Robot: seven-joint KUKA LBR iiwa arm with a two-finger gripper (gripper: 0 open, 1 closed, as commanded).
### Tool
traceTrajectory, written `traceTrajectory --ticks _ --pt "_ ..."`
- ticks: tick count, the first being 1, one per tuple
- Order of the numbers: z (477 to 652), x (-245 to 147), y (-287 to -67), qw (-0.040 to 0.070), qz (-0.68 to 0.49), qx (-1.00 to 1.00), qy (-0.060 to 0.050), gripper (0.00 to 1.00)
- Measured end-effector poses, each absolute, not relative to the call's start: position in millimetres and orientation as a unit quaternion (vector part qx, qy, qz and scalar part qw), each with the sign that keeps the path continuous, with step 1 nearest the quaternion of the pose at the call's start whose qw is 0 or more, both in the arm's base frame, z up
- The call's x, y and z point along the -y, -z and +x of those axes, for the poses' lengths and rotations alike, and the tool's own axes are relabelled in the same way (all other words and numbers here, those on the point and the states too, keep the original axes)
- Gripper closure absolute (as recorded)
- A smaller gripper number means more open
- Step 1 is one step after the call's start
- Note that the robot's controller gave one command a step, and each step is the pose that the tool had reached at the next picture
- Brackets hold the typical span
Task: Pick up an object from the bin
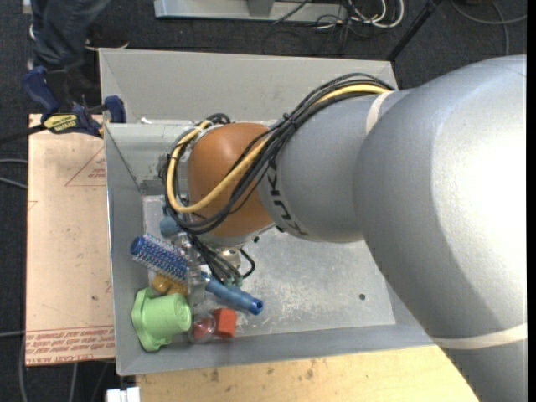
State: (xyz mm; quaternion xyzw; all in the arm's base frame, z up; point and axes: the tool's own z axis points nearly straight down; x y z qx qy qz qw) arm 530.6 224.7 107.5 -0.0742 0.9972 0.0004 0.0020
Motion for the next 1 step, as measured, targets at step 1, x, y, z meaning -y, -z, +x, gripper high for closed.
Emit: traceTrajectory --ticks 1 --pt "507.9 -229.3 -229.0 0.004 -0.083 -0.997 -0.002 1.0"
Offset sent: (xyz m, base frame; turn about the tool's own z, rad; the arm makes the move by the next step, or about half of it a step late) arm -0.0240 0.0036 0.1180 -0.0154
